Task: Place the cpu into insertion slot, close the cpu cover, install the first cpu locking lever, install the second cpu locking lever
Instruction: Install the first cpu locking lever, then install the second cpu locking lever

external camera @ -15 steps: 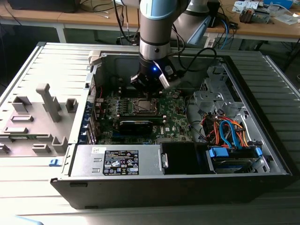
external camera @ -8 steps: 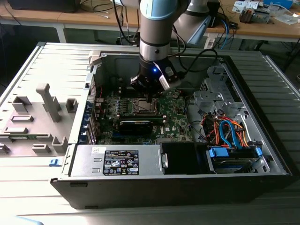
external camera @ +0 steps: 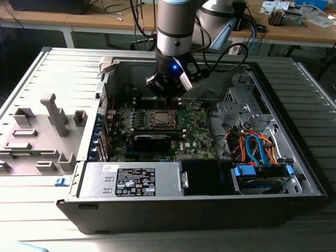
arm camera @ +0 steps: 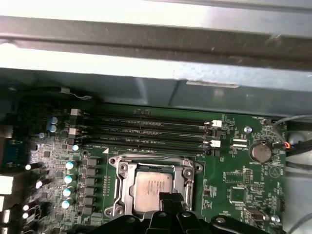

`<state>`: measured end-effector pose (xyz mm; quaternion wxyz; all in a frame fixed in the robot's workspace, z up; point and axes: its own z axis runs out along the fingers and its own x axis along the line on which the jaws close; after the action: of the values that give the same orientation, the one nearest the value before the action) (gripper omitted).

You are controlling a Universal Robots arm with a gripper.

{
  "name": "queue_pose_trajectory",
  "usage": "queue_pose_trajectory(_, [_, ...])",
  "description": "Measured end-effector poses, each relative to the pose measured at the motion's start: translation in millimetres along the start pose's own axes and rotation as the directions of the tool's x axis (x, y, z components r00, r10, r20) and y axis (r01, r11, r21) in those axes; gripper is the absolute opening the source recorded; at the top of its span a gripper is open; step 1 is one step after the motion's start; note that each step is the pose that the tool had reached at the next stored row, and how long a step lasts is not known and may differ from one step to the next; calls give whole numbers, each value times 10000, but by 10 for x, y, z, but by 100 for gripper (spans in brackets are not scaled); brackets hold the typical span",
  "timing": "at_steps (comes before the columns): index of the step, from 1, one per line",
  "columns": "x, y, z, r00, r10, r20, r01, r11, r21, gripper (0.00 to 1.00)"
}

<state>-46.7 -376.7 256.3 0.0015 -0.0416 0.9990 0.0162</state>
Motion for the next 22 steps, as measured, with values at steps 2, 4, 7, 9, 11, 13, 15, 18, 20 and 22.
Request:
queue_pose_trajectory(2, [0,1,-37,10000,0,-1,0,10000,1,11])
queue_pose_trajectory(4, [-1,2,-55,10000,-2,-1,2,10000,21,11])
queue_pose_trajectory(7, [0,2,-56,10000,0,-2,0,10000,26,11])
queue_pose_trajectory(9, [0,2,-57,10000,0,-3,0,10000,27,11])
queue_pose_trajectory(11, [0,2,-56,10000,-1,-2,1,10000,27,11])
queue_pose_trajectory(13, [2,-24,-58,10000,-1,-3,1,10000,28,11])
queue_pose_trajectory(15, [4,-53,-57,10000,3,-3,-3,10000,30,11])
queue_pose_trajectory(18, [9,-110,-42,9999,143,-3,-143,9999,89,11])
queue_pose_trajectory(20, [11,-139,-32,9998,206,-1,-206,9997,91,11])
queue_pose_trajectory(22, [19,-228,-18,9997,248,0,-248,9997,89,11])
